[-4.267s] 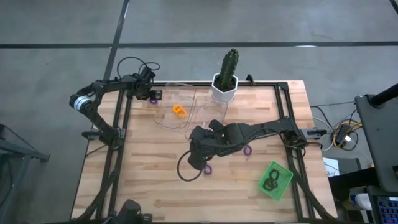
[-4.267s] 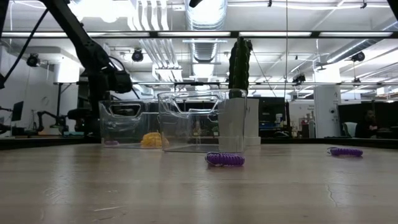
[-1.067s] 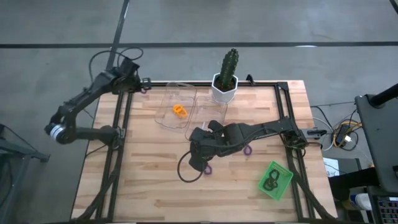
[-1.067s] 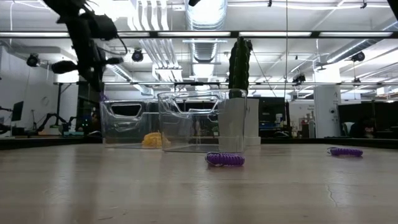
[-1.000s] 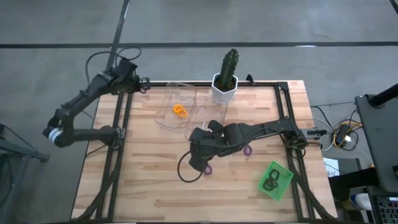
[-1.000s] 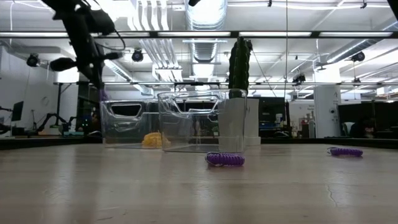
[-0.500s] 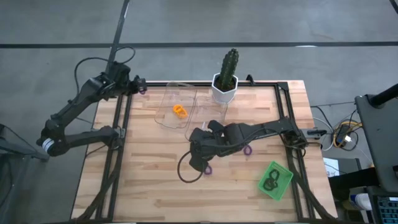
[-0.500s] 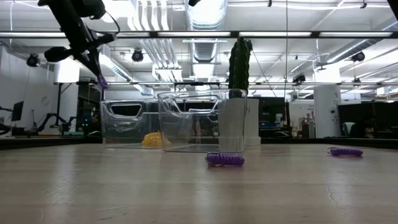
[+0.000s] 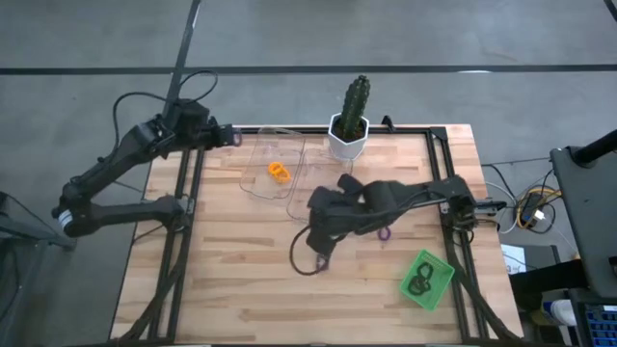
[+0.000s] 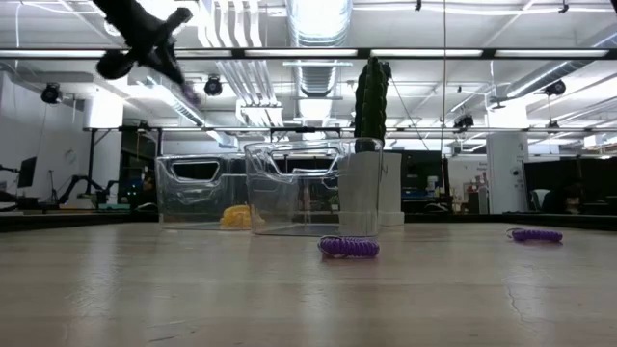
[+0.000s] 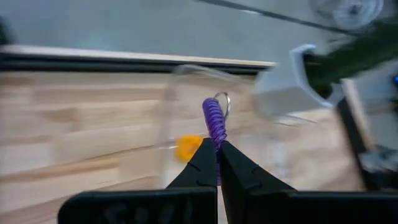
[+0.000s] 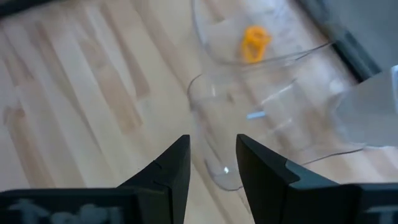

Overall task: Sort spring keychains
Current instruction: Put the top left violet spring keychain into the right transparent bin

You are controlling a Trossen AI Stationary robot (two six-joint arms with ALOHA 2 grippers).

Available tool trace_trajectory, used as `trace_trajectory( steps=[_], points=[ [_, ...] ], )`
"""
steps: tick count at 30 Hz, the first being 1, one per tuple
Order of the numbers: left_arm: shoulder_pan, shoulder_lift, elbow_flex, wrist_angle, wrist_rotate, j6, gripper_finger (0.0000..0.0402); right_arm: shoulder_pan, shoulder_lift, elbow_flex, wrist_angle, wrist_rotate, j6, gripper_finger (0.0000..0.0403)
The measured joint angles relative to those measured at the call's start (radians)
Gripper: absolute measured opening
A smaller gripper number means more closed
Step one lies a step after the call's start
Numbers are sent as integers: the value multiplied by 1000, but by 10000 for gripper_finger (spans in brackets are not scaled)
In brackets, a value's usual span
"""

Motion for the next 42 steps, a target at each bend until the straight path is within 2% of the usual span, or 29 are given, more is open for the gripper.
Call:
trace_trajectory(
  steps=[6,13,19,33,42],
  points=[
    [-180,17,23,154,1,-37,0,5,-87,0,1,67,3,123],
    [-362,65,23,380,0,-57,0,5,-157,-1,-18,72,-1,123],
    [-470,130,33,521,0,-58,0,4,-167,-1,-90,71,-2,123],
    [-619,365,190,567,1,-21,0,-9,-191,-2,-126,66,-77,127],
    [-667,476,274,568,44,15,0,-10,-201,-2,-126,64,-195,195]
  ],
)
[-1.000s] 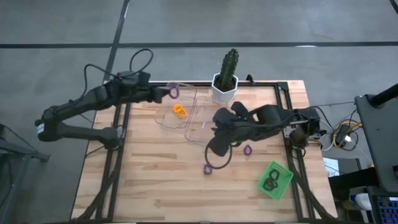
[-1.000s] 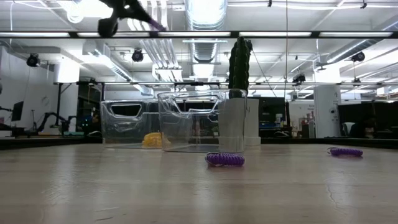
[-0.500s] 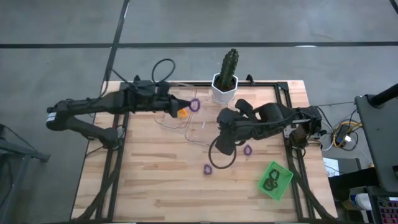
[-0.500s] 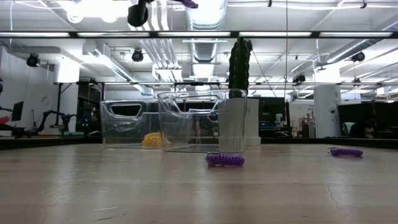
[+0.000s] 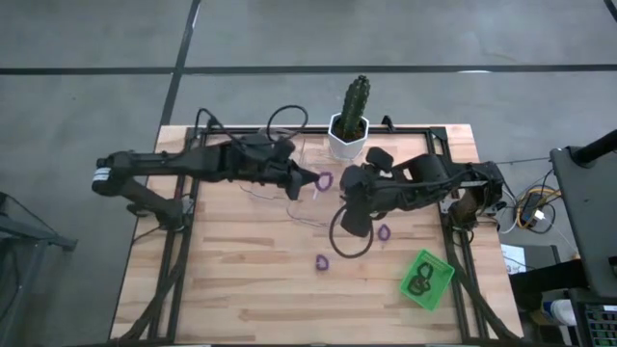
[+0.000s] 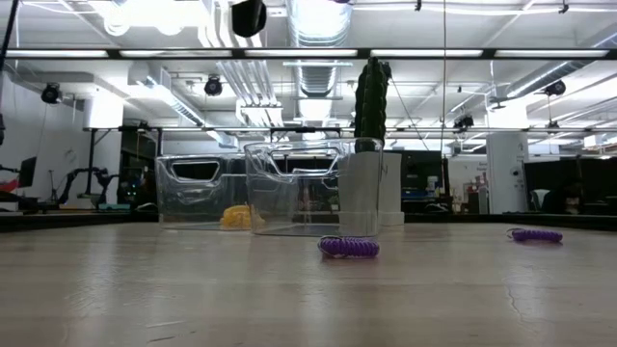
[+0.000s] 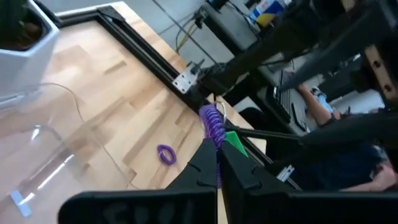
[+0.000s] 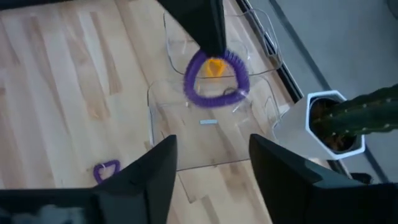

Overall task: Sort spring keychains
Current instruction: Put the top left violet spring keychain into the right transparent bin

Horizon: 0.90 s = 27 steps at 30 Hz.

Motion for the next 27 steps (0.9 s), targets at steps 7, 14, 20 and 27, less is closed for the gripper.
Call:
trace_trajectory(
  steps=[7,14,20,27],
  points=[
    [-31,30,17,-5,4,2,0,0,0,-2,0,19,-139,260],
    [-55,30,20,5,2,12,0,-10,0,-5,0,18,-170,298],
    [-68,32,23,59,0,14,0,-22,16,-8,3,-26,-170,300],
    [-92,37,23,62,1,23,0,-51,27,-10,5,-35,-177,302]
  ],
)
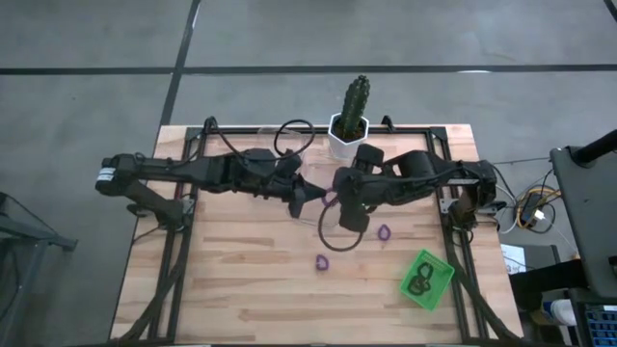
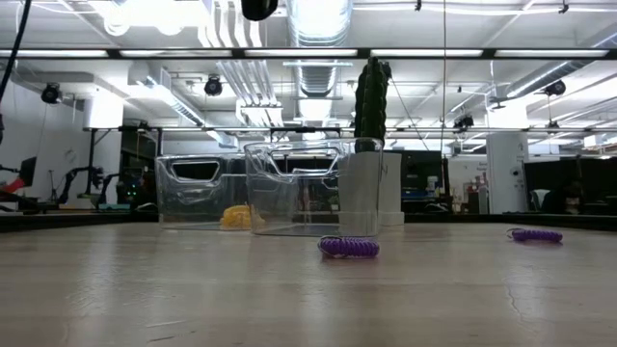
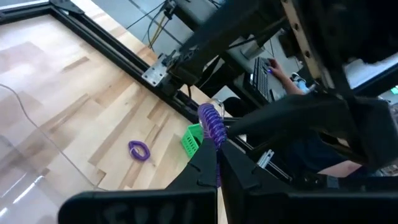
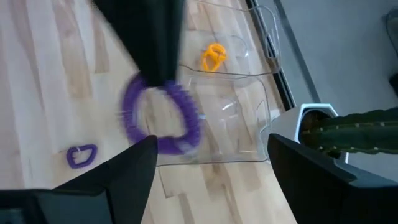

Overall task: Sort spring keychains
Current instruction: Put the top left violet spring keychain into the right transparent bin

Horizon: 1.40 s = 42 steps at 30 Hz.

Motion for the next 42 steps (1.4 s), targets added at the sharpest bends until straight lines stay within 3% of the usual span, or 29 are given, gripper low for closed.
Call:
trace_trajectory(
  steps=[15,25,31,42],
  points=[
    [-25,0,0,-4,0,10,0,-37,1,-13,58,-112,-39,294],
    [-24,0,0,-3,0,10,0,-37,2,-51,119,-174,-66,267],
    [-24,0,0,-4,0,9,0,-37,2,-75,155,-178,-76,212],
    [-24,0,-2,-7,0,9,0,-37,2,-76,157,-177,-64,57]
  ],
)
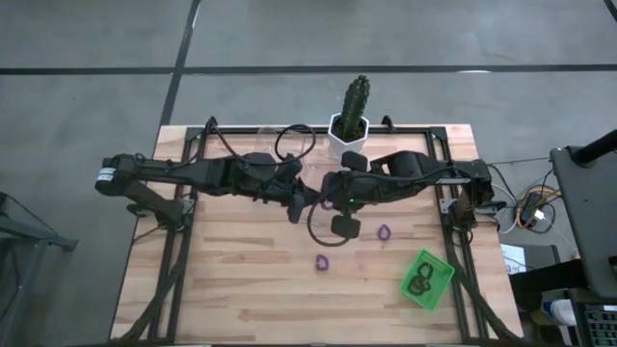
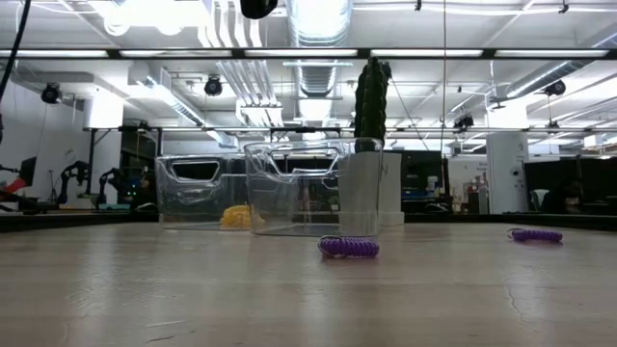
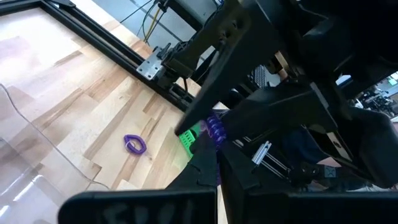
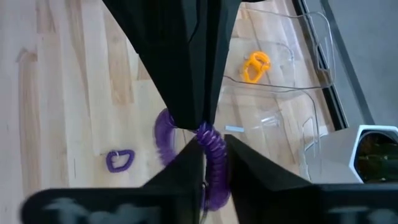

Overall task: Sort spring keychains
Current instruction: Put the top left violet spring keychain into the right transparent bin

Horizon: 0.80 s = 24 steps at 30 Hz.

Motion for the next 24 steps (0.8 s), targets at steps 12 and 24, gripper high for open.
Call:
trace_trajectory(
  steps=[12,24],
  points=[
    [0,0,-3,1,-5,-4,0,0,0,0,-4,1,-2,27],
    [0,0,-6,-3,-101,-14,0,0,-1,0,-6,4,0,27]
  ],
)
